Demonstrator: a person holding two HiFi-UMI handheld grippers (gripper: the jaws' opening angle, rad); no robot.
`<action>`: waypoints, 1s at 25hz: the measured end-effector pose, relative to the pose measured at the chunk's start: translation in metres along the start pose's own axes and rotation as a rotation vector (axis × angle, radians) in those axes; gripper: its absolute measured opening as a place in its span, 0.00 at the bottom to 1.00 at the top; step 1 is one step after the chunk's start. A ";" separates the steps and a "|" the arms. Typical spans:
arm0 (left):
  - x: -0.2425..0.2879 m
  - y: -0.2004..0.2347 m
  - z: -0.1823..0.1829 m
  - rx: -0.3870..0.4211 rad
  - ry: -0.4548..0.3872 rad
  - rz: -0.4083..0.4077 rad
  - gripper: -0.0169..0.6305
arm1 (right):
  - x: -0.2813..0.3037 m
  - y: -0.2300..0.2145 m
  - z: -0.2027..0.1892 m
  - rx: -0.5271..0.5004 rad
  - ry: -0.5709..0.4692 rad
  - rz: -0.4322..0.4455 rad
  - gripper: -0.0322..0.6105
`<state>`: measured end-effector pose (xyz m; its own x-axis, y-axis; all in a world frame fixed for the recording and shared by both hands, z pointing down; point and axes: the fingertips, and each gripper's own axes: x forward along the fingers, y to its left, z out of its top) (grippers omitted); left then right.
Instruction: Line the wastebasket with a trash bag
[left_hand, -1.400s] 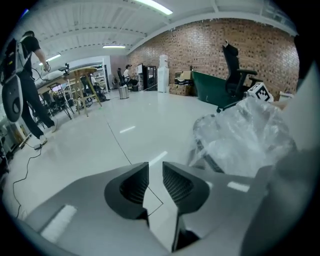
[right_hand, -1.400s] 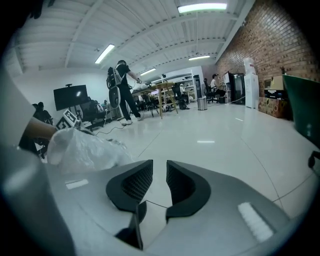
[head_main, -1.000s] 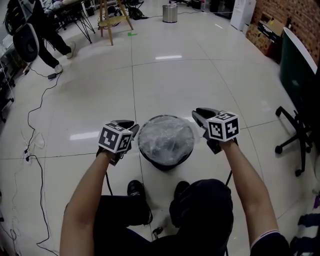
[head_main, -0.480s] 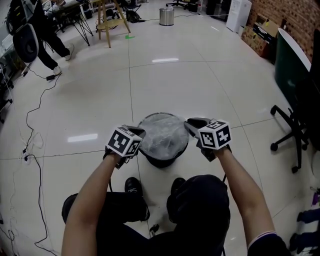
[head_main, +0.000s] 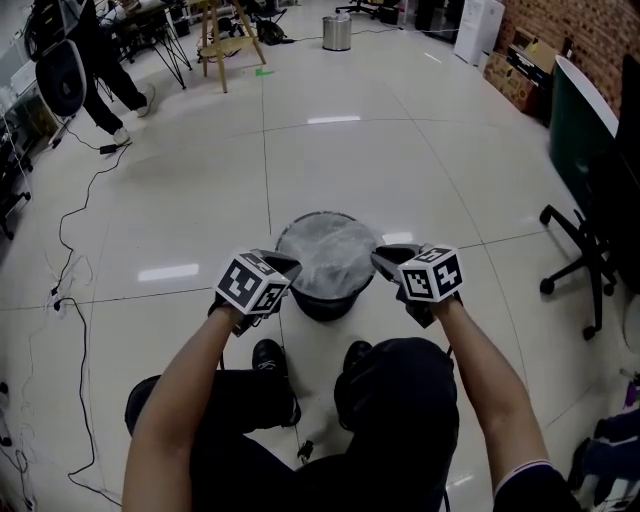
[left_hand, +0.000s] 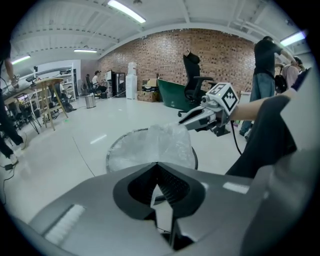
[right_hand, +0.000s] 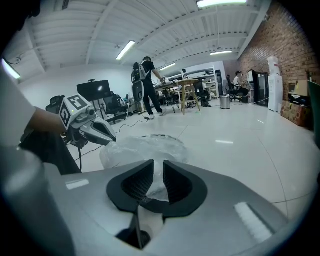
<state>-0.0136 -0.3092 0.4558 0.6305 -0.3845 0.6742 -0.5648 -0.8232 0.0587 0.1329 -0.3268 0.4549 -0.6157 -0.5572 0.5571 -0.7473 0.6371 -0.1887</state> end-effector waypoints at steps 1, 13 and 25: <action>0.000 -0.007 -0.002 0.007 0.003 -0.011 0.04 | -0.002 0.002 -0.003 0.000 0.006 0.003 0.15; -0.001 -0.061 -0.037 0.037 0.055 -0.081 0.04 | -0.024 0.021 0.020 -0.034 -0.050 -0.019 0.15; -0.001 -0.082 -0.056 0.029 0.103 -0.146 0.04 | 0.025 0.033 0.030 -0.083 0.097 -0.003 0.33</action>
<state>0.0025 -0.2180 0.4911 0.6460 -0.2160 0.7321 -0.4542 -0.8797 0.1412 0.0853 -0.3352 0.4381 -0.5835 -0.5076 0.6340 -0.7233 0.6798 -0.1214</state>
